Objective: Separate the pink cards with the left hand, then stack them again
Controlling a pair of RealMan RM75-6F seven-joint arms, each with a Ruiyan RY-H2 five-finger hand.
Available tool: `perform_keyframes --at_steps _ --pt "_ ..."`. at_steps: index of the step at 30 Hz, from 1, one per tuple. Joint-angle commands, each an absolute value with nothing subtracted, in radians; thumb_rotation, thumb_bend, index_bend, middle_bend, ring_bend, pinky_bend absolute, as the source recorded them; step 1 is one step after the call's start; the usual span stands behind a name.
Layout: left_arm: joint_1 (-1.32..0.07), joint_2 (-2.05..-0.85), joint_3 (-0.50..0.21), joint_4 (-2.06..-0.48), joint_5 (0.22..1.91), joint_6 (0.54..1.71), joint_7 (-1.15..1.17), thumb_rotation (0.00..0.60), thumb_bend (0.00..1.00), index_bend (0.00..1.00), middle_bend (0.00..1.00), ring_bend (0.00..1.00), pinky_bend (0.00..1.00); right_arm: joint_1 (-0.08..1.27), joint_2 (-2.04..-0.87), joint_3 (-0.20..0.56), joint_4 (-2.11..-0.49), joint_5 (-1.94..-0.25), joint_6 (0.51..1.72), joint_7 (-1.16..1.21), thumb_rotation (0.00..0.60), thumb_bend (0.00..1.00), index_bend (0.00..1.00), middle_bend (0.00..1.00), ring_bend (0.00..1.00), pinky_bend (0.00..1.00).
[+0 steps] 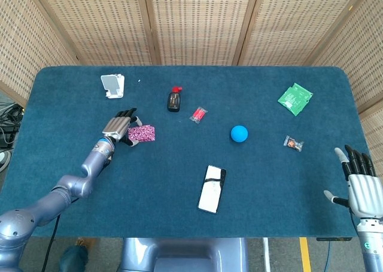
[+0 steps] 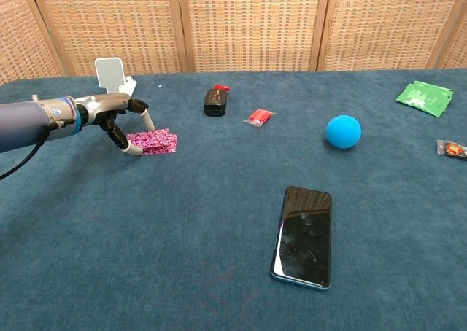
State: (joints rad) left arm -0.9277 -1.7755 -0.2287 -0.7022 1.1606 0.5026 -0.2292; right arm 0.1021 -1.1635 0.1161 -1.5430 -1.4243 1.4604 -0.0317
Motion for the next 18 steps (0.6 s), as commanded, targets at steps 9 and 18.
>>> perform_keyframes --at_steps 9,18 --pt "-0.924 -1.766 -0.226 -0.723 1.181 0.512 -0.243 0.6 0.25 0.28 0.0 0.0 0.0 0.101 -1.162 0.116 -1.545 -1.425 1.463 -0.033 0.6 0.0 0.0 0.0 0.0 0.0" --pt "-0.911 -1.746 -0.225 -0.752 1.198 0.54 -0.256 0.6 0.24 0.14 0.0 0.0 0.0 0.099 -1.16 0.114 -1.548 -1.43 1.469 -0.031 0.6 0.0 0.0 0.0 0.0 0.0"
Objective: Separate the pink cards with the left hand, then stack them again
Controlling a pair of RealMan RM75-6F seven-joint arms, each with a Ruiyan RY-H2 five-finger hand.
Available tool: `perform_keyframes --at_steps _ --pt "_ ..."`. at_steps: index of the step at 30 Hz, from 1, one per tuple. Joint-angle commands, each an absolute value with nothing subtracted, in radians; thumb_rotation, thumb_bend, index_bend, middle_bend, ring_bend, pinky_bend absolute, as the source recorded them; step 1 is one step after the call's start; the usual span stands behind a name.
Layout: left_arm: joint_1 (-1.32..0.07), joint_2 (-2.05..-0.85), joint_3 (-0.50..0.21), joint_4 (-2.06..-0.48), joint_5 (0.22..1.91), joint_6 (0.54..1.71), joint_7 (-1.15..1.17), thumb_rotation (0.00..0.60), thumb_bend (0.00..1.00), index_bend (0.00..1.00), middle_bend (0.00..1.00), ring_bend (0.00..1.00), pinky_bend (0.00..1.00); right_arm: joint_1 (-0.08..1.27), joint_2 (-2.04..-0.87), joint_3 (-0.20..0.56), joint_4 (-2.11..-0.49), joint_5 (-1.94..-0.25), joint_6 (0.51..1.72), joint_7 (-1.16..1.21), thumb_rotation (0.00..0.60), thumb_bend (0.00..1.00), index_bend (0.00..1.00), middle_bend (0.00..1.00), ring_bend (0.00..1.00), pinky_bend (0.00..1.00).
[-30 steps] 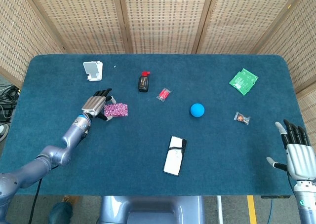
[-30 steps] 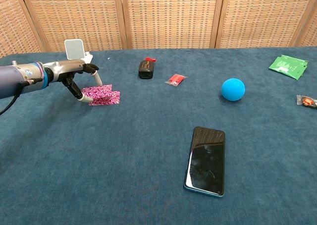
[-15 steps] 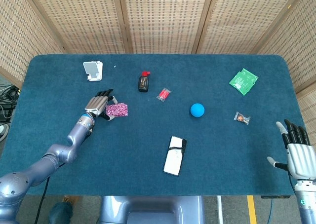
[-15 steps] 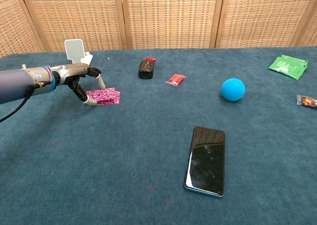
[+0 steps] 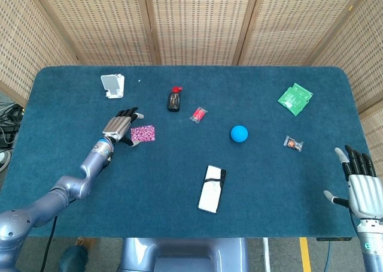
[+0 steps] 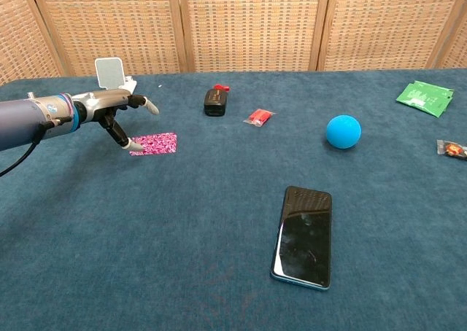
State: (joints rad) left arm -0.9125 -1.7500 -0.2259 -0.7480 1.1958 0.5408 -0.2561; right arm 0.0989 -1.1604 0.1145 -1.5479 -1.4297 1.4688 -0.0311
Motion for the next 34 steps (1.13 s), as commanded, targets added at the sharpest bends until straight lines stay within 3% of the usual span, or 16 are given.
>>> perform_keyframes --at_steps 1,7,13,15,18,25,34 --pt "-0.91 -1.743 -0.224 -0.756 1.199 0.539 -0.257 0.6 0.24 0.13 0.0 0.0 0.0 0.098 -1.16 0.114 -1.548 -1.431 1.47 -0.031 0.6 0.0 0.0 0.0 0.0 0.0" --pt "-0.883 -1.707 -0.227 -0.818 1.229 0.613 -0.29 0.6 0.24 0.0 0.0 0.0 0.0 0.097 -1.161 0.113 -1.55 -1.434 1.475 -0.034 0.6 0.0 0.0 0.0 0.0 0.0" --pt "-0.761 -1.605 -0.222 -0.959 1.323 0.909 -0.363 0.6 0.11 0.0 0.0 0.0 0.0 0.096 -1.167 0.114 -1.537 -1.448 1.491 -0.036 0.6 0.0 0.0 0.0 0.0 0.0" --pt "-0.677 -1.538 -0.218 -1.045 1.346 1.064 -0.358 0.6 0.05 0.0 0.0 0.0 0.0 0.095 -1.169 0.116 -1.53 -1.454 1.499 -0.029 0.6 0.0 0.0 0.0 0.0 0.0" --pt "-0.573 -1.433 -0.206 -1.187 1.337 1.183 -0.318 0.6 0.04 0.0 0.0 0.0 0.0 0.093 -1.172 0.115 -1.523 -1.462 1.508 -0.02 0.6 0.0 0.0 0.0 0.0 0.0" --pt "-0.353 -1.213 -0.142 -1.505 1.279 1.34 -0.249 0.6 0.04 0.0 0.0 0.0 0.0 0.095 -1.174 0.112 -1.524 -1.48 1.516 -0.02 0.6 0.0 0.0 0.0 0.0 0.0" --pt "-0.19 -1.16 -0.045 -1.577 1.33 1.454 -0.258 0.6 0.04 0.0 0.0 0.0 0.0 0.092 -1.178 0.113 -1.512 -1.494 1.536 -0.023 0.6 0.0 0.0 0.0 0.0 0.0"
